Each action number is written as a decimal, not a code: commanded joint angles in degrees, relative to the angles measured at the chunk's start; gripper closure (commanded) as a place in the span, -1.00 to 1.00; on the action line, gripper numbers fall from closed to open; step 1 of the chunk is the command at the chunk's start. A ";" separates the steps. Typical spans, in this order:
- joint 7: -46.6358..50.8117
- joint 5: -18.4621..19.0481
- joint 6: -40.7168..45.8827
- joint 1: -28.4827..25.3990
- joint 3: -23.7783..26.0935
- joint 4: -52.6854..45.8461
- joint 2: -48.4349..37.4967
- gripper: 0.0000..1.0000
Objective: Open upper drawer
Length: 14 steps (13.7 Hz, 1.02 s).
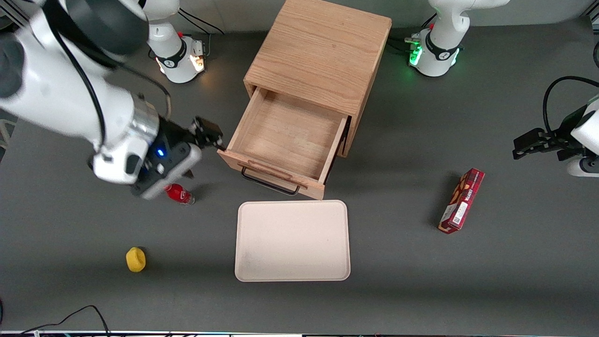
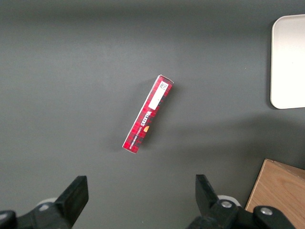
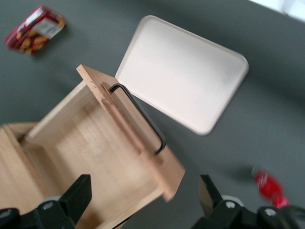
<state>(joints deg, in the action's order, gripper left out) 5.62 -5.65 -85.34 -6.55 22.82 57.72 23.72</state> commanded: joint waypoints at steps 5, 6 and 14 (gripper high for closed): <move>6.94 5.02 19.41 -0.30 -13.58 8.96 -14.39 -1.00; 9.04 5.82 19.24 -0.22 -14.90 13.34 -16.66 -1.00; 10.20 5.74 -0.87 -0.13 -25.63 41.94 -30.05 -1.00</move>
<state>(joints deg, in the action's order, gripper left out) 13.86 -0.75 -83.00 -6.07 -2.15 95.39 -2.85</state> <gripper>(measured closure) 0.000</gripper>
